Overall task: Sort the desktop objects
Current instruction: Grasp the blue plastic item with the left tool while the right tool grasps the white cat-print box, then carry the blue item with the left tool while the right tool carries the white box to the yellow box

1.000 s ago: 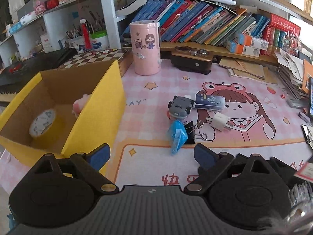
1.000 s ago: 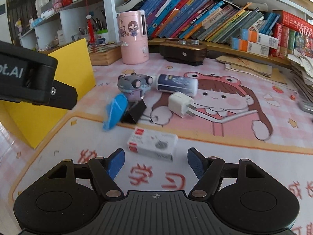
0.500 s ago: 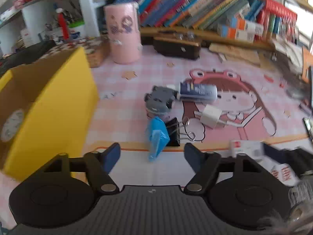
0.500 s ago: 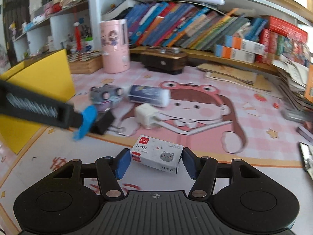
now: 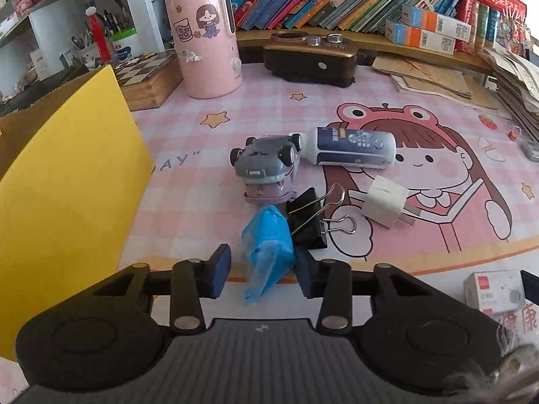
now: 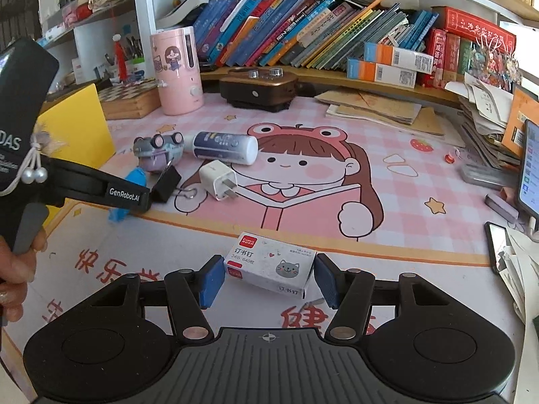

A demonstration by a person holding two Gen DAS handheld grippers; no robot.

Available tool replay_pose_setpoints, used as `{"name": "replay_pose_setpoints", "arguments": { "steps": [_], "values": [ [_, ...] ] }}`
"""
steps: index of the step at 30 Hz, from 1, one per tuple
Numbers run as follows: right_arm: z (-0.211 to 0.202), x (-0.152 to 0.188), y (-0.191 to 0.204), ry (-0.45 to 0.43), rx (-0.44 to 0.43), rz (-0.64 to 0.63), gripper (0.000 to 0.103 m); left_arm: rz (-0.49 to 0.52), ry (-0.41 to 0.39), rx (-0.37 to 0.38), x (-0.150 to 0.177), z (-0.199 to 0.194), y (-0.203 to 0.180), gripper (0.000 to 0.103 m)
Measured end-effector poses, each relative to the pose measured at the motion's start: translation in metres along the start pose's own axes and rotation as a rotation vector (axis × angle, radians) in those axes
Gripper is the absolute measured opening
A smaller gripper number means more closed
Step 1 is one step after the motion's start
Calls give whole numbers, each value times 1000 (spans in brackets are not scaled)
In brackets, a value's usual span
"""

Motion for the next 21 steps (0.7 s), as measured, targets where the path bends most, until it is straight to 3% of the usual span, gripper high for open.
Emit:
{"name": "replay_pose_setpoints", "arguments": {
  "steps": [1,4,21],
  "values": [
    [0,0,0,2,1,1,59,0,-2,2,0,0,0,27],
    [-1,1,1,4,-2,0,59,0,-19,7,1,-6,3,26],
    [-46,6,32,-9,-51,-2,59,-85,-103,201,47,-111,21,24]
  ]
}}
Point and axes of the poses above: each gripper's, at about its wrist camera, not at the fingertips, and z roughly the way its jaws point, y to its left, x to its underside, the point moved 9 cm from there along z, roughly the way its jaws point, and after that the axes turned 7 degrees about y, right-handed, at the moved point
